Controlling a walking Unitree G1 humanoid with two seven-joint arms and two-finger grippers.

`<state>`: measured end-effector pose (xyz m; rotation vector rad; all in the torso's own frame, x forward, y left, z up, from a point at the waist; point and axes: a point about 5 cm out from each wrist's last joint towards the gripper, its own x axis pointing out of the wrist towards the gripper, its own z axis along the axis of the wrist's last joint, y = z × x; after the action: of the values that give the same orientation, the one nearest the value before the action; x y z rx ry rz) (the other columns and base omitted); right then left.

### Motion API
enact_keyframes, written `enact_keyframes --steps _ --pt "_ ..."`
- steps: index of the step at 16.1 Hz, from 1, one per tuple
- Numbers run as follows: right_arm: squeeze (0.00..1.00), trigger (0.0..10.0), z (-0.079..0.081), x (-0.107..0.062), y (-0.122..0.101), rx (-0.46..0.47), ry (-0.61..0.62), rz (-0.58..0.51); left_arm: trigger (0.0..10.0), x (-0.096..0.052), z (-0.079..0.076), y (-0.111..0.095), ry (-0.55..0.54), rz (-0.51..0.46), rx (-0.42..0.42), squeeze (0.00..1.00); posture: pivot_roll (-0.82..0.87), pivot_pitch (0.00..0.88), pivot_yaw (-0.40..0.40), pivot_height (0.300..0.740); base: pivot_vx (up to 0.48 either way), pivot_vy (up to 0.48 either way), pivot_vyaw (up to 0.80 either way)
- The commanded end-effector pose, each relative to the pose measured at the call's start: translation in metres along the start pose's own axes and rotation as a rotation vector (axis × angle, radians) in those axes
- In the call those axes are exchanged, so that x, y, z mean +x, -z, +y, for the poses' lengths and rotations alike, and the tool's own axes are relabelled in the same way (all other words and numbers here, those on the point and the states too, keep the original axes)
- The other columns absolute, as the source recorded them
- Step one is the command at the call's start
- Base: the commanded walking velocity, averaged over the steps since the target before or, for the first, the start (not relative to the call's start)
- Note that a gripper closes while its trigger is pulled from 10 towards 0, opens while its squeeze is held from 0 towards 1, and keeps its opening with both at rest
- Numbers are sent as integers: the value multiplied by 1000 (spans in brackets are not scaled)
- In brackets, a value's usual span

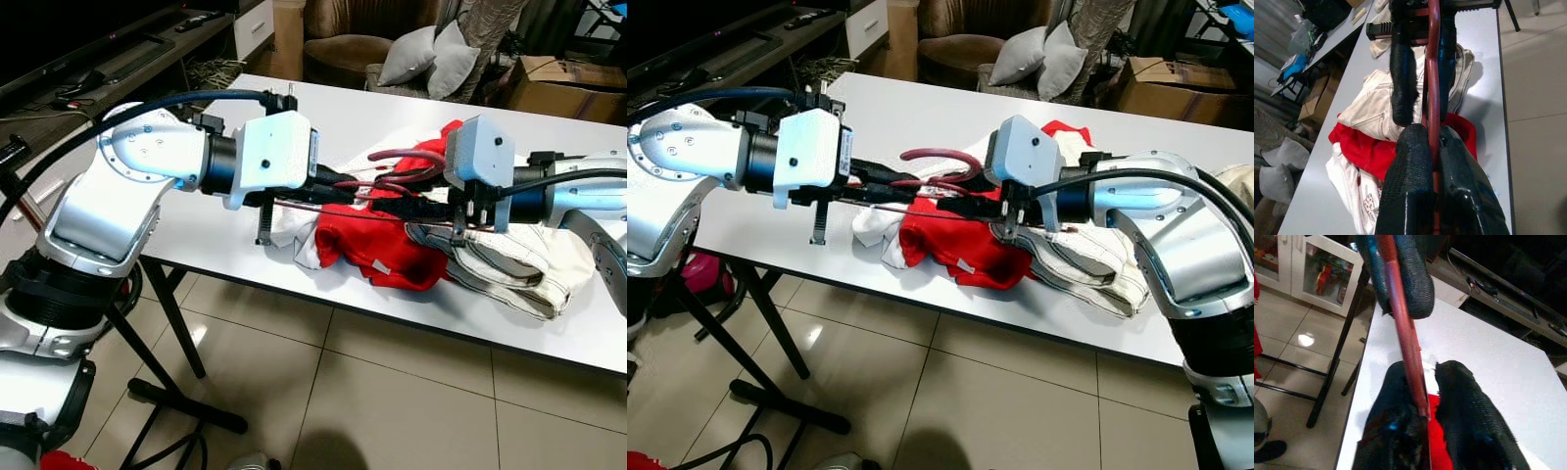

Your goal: Hang hanger

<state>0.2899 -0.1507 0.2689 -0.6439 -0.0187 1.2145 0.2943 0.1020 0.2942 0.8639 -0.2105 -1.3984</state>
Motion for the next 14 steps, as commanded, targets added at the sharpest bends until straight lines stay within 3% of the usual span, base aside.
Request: enact_keyframes --steps 1,6,7,11,14 --pt "0 0 -1 2 2 19 -7 11 10000 1 7 -30 0 -108 113 0 -7 0 3 740 0 0 0" --pt "0 0 -2 1 3 29 -12 11 10000 -2 8 -32 -13 -127 103 0 -6 0 -1 740 0 0 0" --pt "0 0 -2 1 3 28 -16 7 10000 -4 9 -30 -6 -140 64 961 -5 0 0 740 0 0 0" --pt "0 0 -3 -1 1 22 -14 -4 10000 -13 13 -21 -16 -155 25 1000 -4 0 0 740 0 0 0" --pt "0 0 -6 -6 0 74 22 -14 10000 -29 22 -17 -65 -192 -24 1000 -2 0 4 740 0 0 0"
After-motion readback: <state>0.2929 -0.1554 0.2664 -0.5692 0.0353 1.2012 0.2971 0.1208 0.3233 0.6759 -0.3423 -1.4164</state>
